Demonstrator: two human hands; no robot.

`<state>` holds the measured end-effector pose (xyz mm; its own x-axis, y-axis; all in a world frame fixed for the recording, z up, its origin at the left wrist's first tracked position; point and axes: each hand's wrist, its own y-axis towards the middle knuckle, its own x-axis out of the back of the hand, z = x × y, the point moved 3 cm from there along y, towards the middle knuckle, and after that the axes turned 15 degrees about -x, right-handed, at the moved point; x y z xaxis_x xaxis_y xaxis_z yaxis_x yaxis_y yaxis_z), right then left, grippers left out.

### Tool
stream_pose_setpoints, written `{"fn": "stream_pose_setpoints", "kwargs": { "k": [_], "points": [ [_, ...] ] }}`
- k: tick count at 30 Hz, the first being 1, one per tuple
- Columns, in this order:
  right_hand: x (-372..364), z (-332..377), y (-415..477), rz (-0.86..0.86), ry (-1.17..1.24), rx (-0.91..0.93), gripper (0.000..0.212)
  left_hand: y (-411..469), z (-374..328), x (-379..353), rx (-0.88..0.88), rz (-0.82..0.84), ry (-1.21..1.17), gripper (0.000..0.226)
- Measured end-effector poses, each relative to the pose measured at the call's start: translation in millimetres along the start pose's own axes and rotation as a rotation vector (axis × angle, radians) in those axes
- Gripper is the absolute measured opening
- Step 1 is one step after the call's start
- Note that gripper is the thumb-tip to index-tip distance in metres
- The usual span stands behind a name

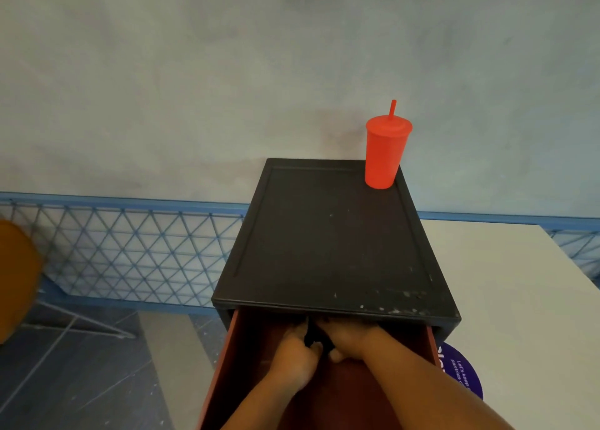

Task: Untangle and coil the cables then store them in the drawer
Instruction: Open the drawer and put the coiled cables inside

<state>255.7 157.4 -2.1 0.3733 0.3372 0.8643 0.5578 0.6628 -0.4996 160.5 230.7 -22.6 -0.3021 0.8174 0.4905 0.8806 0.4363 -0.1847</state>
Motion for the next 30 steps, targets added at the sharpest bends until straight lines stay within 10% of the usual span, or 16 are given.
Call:
{"fn": "stream_pose_setpoints", "kwargs": {
  "k": [30],
  "points": [
    [-19, 8, -169, -0.338, 0.345, -0.085, 0.084, -152, -42, 43, -0.442, -0.018, 0.323, 0.077]
  ]
}}
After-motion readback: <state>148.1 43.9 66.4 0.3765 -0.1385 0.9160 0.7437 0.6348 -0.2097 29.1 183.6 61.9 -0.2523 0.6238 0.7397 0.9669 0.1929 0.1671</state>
